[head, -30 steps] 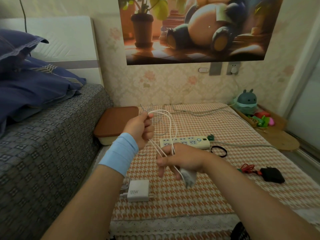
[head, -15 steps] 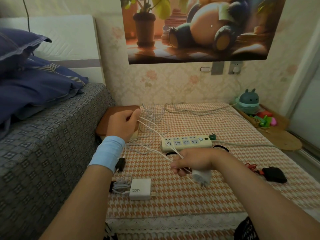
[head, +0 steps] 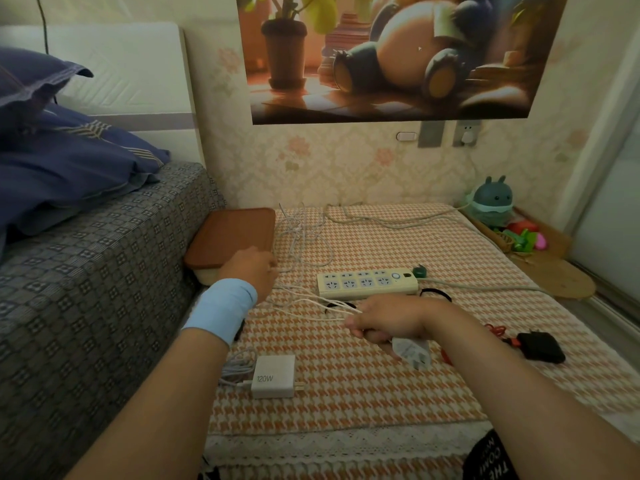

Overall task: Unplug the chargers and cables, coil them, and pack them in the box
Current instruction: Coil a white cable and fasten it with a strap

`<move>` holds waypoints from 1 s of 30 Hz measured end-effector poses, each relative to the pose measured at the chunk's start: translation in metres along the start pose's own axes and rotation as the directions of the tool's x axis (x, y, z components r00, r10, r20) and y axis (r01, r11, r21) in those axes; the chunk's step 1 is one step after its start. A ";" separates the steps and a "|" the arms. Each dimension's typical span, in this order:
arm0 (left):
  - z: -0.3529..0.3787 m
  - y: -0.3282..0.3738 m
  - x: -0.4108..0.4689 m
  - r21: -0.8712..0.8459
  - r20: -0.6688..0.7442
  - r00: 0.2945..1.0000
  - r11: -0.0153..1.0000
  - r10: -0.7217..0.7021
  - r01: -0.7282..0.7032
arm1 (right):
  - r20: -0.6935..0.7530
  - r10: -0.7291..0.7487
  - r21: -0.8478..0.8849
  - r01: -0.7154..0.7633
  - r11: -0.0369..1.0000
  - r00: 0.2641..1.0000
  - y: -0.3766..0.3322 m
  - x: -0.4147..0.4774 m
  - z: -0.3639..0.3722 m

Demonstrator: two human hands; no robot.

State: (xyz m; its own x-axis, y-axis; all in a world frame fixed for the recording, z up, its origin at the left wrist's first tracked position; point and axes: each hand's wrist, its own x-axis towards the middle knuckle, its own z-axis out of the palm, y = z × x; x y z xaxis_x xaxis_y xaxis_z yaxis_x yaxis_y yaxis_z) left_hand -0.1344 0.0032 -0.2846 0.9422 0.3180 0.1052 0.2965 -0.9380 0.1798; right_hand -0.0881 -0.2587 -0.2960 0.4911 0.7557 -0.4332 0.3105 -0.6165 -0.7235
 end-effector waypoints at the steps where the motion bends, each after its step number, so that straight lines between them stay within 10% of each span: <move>1: 0.000 0.008 -0.002 0.056 -0.044 0.998 0.997 0.055 -0.052 | -0.015 -0.006 -0.001 0.006 1.000 1.000 -0.001 0.000 0.000; 4: -0.006 0.041 -0.013 -0.120 -0.162 0.932 0.931 0.324 -0.345 | -0.017 -0.051 0.039 0.051 0.998 0.999 -0.006 0.002 0.001; 6: -0.006 0.061 -0.023 -0.285 0.009 0.894 0.858 0.448 -0.427 | -0.020 -0.102 0.073 0.103 0.992 0.995 -0.009 0.002 0.001; 9: 0.004 0.068 -0.032 -0.308 0.264 0.842 0.868 0.471 -0.389 | -0.074 -0.172 0.135 0.181 0.974 0.982 -0.007 -0.003 -0.003; 16: 0.006 0.040 -0.014 -0.482 0.252 0.906 0.856 0.340 -0.187 | -0.432 -0.178 0.095 0.241 0.966 0.884 0.009 -0.005 -0.019; 23: 0.010 0.053 -0.020 -0.928 0.365 0.904 0.166 0.220 0.335 | -0.470 -0.111 0.192 0.224 0.956 0.876 0.009 0.008 -0.014; 30: 0.017 0.077 -0.015 -0.883 0.331 0.927 -0.288 0.175 0.370 | -0.452 0.003 0.362 0.181 0.915 0.892 -0.014 0.017 0.002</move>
State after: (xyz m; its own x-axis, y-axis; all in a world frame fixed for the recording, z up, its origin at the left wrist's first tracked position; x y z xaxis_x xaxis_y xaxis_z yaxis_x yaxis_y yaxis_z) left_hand -0.1236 -0.0758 -0.2893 0.9771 0.0850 -0.1951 0.1255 0.5099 0.8510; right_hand -0.0856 -0.2368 -0.2937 0.8070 0.5724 -0.1452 0.0783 -0.3475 -0.9344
